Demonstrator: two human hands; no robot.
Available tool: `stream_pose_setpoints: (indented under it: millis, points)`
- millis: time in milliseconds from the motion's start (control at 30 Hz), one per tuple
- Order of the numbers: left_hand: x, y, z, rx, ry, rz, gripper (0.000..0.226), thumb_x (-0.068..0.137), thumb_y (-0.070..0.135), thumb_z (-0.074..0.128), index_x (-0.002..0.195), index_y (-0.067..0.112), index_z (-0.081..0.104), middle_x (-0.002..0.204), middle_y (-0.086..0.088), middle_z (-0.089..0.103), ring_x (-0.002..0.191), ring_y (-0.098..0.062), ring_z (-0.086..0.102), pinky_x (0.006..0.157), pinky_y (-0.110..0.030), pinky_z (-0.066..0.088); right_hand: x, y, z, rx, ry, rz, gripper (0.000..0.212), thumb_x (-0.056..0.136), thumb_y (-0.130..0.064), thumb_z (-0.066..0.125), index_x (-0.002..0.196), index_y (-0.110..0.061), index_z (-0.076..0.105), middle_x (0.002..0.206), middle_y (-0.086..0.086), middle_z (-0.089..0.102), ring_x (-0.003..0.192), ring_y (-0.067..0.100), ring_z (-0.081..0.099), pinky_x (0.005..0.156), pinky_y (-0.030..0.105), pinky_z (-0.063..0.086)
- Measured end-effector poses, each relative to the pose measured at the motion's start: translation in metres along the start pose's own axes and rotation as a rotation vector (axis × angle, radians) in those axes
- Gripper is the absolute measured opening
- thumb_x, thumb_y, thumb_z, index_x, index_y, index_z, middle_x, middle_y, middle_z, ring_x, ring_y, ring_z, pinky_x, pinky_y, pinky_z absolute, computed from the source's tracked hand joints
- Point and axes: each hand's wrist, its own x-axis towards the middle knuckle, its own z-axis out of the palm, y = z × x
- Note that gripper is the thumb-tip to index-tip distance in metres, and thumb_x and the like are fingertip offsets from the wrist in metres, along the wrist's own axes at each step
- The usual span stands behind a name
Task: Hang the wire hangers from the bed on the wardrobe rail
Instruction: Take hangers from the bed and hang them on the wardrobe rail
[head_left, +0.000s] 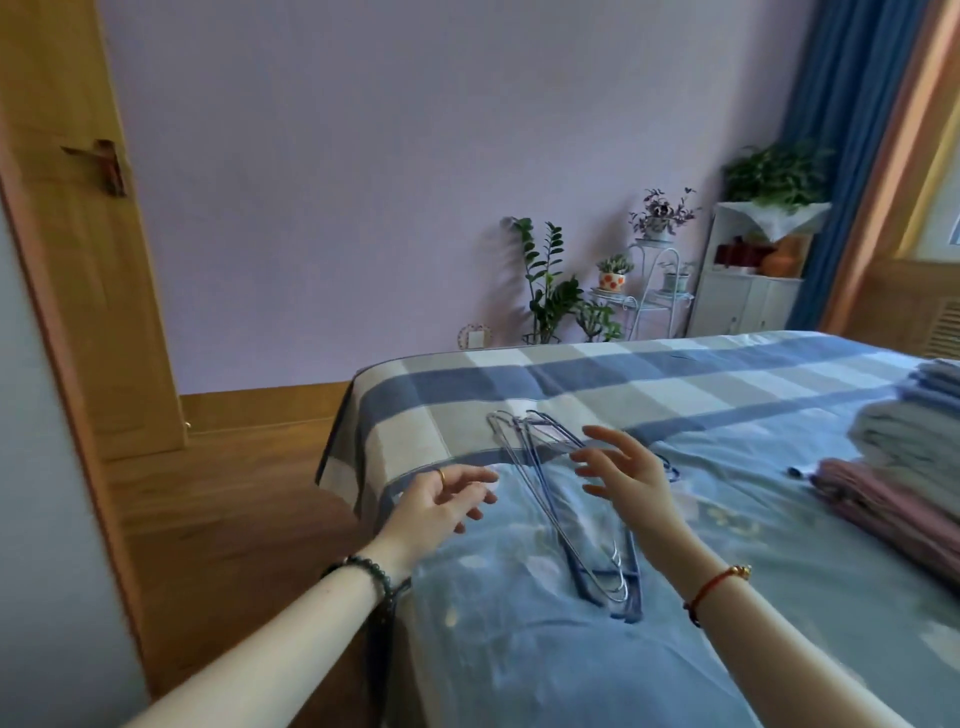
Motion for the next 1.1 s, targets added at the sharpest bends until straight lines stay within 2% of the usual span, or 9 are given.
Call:
stream_pose_setpoints:
  millis: [67, 167, 267, 367, 567, 700, 800, 967, 1100]
  points:
    - [0.005, -0.015, 0.020, -0.048, 0.004, -0.027, 0.022, 0.092, 0.011, 0.051, 0.088, 0.028, 0.064, 0.080, 0.009, 0.065, 0.070, -0.006, 0.055, 0.061, -0.014, 0.044, -0.005, 0.021, -0.018, 0.012, 0.061, 0.046, 0.020, 0.090, -0.006, 0.052, 0.107, -0.015, 0.058, 0.083, 0.004, 0.067, 0.074, 0.017, 0.061, 0.069, 0.026, 0.050]
    - [0.012, -0.037, 0.046, -0.092, -0.005, -0.074, 0.022, 0.091, 0.009, 0.051, 0.088, 0.028, 0.063, 0.084, 0.009, 0.064, 0.075, -0.007, 0.055, 0.062, -0.013, 0.045, -0.012, 0.053, -0.037, -0.022, 0.121, 0.091, 0.019, 0.088, -0.004, 0.054, 0.102, -0.017, 0.058, 0.083, 0.005, 0.065, 0.072, 0.016, 0.059, 0.062, 0.019, 0.049]
    - [0.018, -0.051, 0.069, -0.199, 0.043, -0.126, 0.017, 0.090, 0.004, 0.053, 0.097, 0.016, 0.063, 0.084, 0.008, 0.062, 0.075, -0.005, 0.055, 0.056, -0.007, 0.046, -0.017, 0.083, -0.046, -0.087, 0.180, 0.081, 0.022, 0.085, 0.002, 0.057, 0.102, -0.011, 0.059, 0.076, 0.004, 0.063, 0.058, 0.001, 0.058, 0.054, 0.007, 0.045]
    - [0.029, -0.059, 0.084, -0.273, 0.096, -0.161, 0.023, 0.089, 0.002, 0.054, 0.111, 0.005, 0.060, 0.087, 0.006, 0.061, 0.078, -0.004, 0.056, 0.059, -0.006, 0.048, -0.017, 0.099, -0.050, -0.134, 0.227, 0.059, 0.025, 0.082, 0.005, 0.059, 0.105, -0.007, 0.059, 0.076, 0.004, 0.063, 0.052, -0.008, 0.057, 0.058, 0.005, 0.046]
    - [0.048, -0.066, 0.100, -0.340, 0.127, -0.263, 0.036, 0.088, 0.005, 0.056, 0.123, -0.003, 0.051, 0.084, -0.001, 0.061, 0.072, -0.008, 0.057, 0.056, -0.007, 0.050, -0.013, 0.107, -0.039, -0.355, 0.199, 0.030, 0.040, 0.071, -0.006, 0.075, 0.109, -0.007, 0.061, 0.079, 0.005, 0.060, 0.064, 0.006, 0.056, 0.062, 0.006, 0.045]
    - [0.058, -0.070, 0.107, -0.307, 0.151, -0.300, 0.039, 0.084, 0.008, 0.064, 0.119, -0.004, 0.052, 0.078, -0.003, 0.061, 0.066, -0.009, 0.058, 0.052, -0.008, 0.049, -0.014, 0.106, -0.035, -0.568, 0.207, -0.014, 0.040, 0.072, -0.010, 0.072, 0.111, -0.006, 0.063, 0.080, 0.003, 0.059, 0.075, 0.015, 0.055, 0.071, 0.014, 0.039]
    - [0.061, -0.070, 0.111, -0.283, 0.159, -0.330, 0.029, 0.083, 0.005, 0.065, 0.109, -0.001, 0.054, 0.072, -0.004, 0.059, 0.059, -0.010, 0.055, 0.045, -0.008, 0.048, -0.016, 0.101, -0.033, -0.667, 0.203, -0.049, 0.032, 0.075, -0.009, 0.067, 0.106, -0.003, 0.065, 0.076, 0.008, 0.061, 0.074, 0.017, 0.053, 0.068, 0.018, 0.034]
    - [0.061, -0.072, 0.110, -0.292, 0.147, -0.334, 0.015, 0.084, 0.006, 0.063, 0.095, 0.004, 0.054, 0.068, -0.003, 0.058, 0.055, -0.010, 0.054, 0.042, -0.010, 0.046, -0.016, 0.099, -0.033, -0.607, 0.208, -0.009, 0.038, 0.078, -0.006, 0.062, 0.116, -0.004, 0.061, 0.065, -0.003, 0.054, 0.063, 0.011, 0.049, 0.062, 0.016, 0.032]
    - [0.058, -0.075, 0.108, -0.359, 0.141, -0.309, 0.009, 0.085, 0.004, 0.061, 0.089, 0.006, 0.054, 0.070, -0.004, 0.058, 0.040, 0.001, 0.054, 0.042, -0.011, 0.045, -0.016, 0.097, -0.035, -0.488, 0.203, 0.030, 0.043, 0.081, -0.003, 0.059, 0.124, -0.005, 0.054, 0.063, -0.009, 0.049, 0.057, 0.003, 0.045, 0.060, 0.012, 0.038]
